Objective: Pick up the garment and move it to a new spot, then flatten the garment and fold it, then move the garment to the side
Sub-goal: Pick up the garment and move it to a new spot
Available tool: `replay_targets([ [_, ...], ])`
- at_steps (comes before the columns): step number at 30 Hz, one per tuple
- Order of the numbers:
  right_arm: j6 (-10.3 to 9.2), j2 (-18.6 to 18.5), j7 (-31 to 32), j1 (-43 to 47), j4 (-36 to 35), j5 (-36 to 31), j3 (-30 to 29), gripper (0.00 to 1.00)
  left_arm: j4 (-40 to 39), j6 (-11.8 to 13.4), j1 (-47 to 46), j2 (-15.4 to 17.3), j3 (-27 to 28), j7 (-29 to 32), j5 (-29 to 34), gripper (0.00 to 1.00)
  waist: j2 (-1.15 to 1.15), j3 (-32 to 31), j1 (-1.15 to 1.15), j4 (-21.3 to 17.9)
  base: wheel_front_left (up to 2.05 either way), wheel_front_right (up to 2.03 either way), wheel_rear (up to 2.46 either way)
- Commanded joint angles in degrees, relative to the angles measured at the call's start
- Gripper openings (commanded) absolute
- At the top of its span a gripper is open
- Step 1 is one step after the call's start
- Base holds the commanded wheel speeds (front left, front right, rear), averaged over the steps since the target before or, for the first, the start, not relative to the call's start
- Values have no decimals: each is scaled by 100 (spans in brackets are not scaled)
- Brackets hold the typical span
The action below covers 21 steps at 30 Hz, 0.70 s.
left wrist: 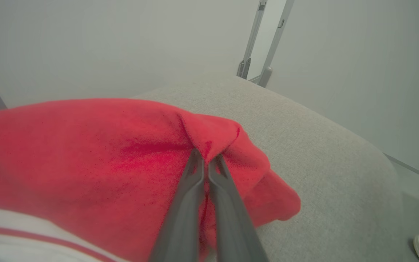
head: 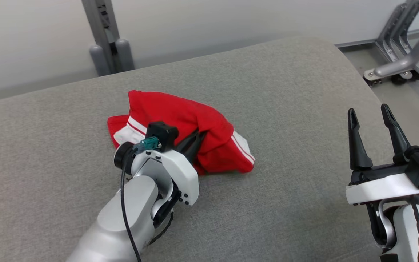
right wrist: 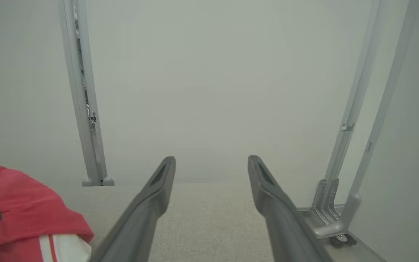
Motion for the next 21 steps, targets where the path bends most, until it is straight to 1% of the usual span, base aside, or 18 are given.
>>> replay_targets([
  [1,1,-26,-25,-79,12,44,5,100,152,-12,-14,38,-75,-9,41,0,0,171,0,-196,0,0,0],
  [2,1,-25,-25,-77,13,52,3,100,295,-15,-43,28,-150,-41,41,0,0,181,0,-212,0,0,0],
  [3,1,-25,-25,-78,18,54,1,100,421,-3,-81,18,-210,-99,44,21,0,187,0,-222,0,0,0],
  [4,1,-26,-25,-79,26,54,-6,100,535,26,-118,11,-261,-176,45,69,0,189,0,-224,0,0,0],
  [5,1,-26,-25,-76,33,54,-15,100,612,33,-127,7,-282,-246,-17,100,0,184,0,-215,0,0,0],
  [11,1,-28,-25,-5,51,-1,-58,100,743,95,-276,0,-298,-604,-433,100,0,18,0,64,0,0,0],
  [15,1,-26,-25,64,40,-58,-90,100,747,205,-391,8,-145,-756,-411,100,0,-153,0,386,0,0,0],
  [17,1,-31,-25,97,21,-85,-89,100,617,355,-481,162,2,-787,-253,100,0,-226,0,549,0,0,0],
  [21,1,-28,-25,170,-19,-109,-34,100,-185,700,-176,495,634,-779,134,100,0,-337,0,867,0,0,0],
])
